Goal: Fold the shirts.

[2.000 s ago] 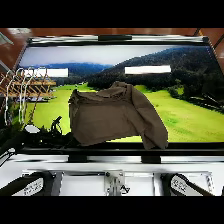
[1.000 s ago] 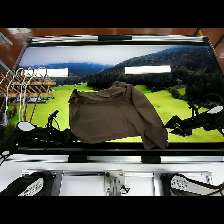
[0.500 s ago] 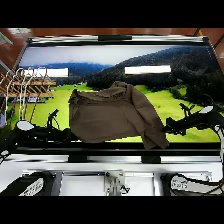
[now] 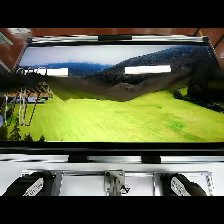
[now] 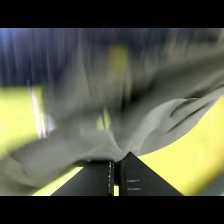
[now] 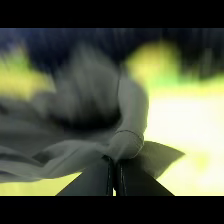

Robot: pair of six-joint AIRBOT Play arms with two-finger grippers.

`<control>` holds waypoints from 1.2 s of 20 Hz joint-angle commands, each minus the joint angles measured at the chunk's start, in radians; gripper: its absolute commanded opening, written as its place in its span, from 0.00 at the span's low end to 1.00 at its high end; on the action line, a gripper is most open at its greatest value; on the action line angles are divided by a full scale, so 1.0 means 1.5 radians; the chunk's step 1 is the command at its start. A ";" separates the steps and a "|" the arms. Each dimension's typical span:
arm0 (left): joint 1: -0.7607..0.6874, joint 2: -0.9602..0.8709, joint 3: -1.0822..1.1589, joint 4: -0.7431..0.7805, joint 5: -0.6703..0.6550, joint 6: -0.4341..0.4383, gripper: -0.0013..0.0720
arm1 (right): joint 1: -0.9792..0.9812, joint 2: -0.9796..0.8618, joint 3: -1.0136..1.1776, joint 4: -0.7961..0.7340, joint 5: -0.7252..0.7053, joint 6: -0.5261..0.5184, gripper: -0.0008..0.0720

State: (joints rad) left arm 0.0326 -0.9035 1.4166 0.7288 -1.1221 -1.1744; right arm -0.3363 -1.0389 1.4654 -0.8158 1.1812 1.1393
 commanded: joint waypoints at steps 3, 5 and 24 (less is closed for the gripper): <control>-0.001 0.026 0.488 0.030 0.051 -0.018 0.06 | 0.001 0.168 0.322 -0.008 -0.218 0.001 0.09; -0.001 0.061 0.506 0.078 0.058 -0.055 0.06 | 0.001 0.214 0.352 -0.059 -0.225 0.025 0.09; -0.001 -0.054 -0.087 0.305 -0.043 -0.121 0.06 | 0.007 -0.155 0.106 -0.168 0.159 0.200 0.09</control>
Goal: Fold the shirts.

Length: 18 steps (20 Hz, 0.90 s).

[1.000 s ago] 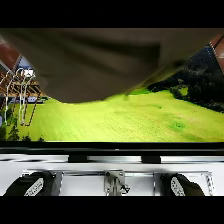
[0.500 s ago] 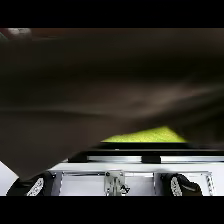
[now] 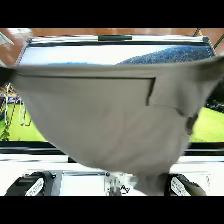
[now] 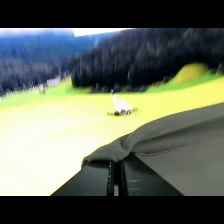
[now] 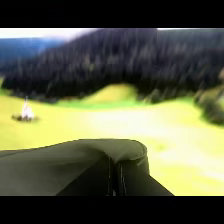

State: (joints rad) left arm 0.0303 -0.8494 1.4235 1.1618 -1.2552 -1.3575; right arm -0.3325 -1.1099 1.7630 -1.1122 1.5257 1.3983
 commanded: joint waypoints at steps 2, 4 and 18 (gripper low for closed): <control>0.001 -0.196 -0.078 0.001 0.098 0.001 0.06 | 0.028 -0.199 -0.104 0.067 -0.173 0.039 0.09; 0.001 -0.298 -0.032 -0.014 0.148 0.001 0.06 | 0.062 -0.266 -0.104 0.128 -0.304 0.034 0.09; 0.074 -0.539 0.201 0.014 -0.144 -0.073 0.94 | 0.106 -0.328 -0.063 0.020 -0.286 0.033 0.82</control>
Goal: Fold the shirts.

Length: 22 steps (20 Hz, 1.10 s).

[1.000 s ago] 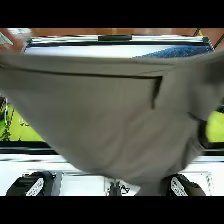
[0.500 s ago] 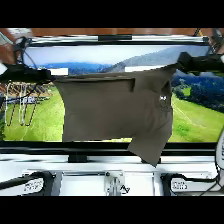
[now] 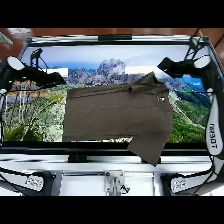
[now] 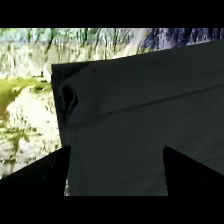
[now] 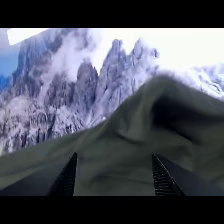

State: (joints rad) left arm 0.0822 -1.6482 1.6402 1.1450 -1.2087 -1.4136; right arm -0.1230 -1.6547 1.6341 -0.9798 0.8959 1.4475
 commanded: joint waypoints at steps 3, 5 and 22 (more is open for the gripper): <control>0.104 0.024 0.040 0.028 -0.329 -0.034 0.82 | -0.111 0.108 0.026 -0.232 0.358 0.003 0.82; 0.130 0.093 -0.088 0.027 -0.328 0.021 0.81 | -0.171 0.138 -0.009 -0.247 0.484 -0.025 0.82; 0.219 0.262 -0.748 -0.185 0.019 0.289 0.87 | -0.267 0.252 -0.240 -0.059 0.448 -0.065 0.82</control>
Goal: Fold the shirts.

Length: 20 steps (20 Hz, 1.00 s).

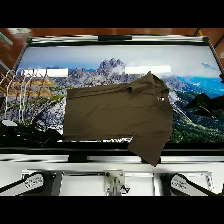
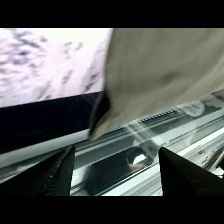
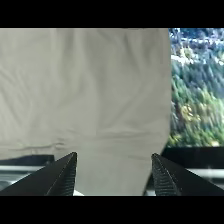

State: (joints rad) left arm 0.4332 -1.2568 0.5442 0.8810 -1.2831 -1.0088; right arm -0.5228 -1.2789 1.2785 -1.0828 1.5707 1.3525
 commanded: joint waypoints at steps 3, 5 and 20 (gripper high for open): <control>-0.060 -0.001 -0.017 -0.026 0.104 0.019 0.87 | -0.001 0.002 -0.003 0.010 -0.003 -0.002 0.82; -0.091 -0.007 -0.017 -0.032 0.130 0.001 0.83 | -0.001 0.002 -0.003 0.010 -0.003 -0.002 0.82; -0.105 0.018 0.050 -0.029 0.016 -0.004 0.06 | -0.001 0.001 -0.238 -0.093 -0.031 -0.008 0.82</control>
State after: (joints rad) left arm 0.2737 -1.2522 0.5911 0.8528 -1.1885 -1.0351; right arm -0.5232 -1.2770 0.9955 -1.2133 1.5589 1.3510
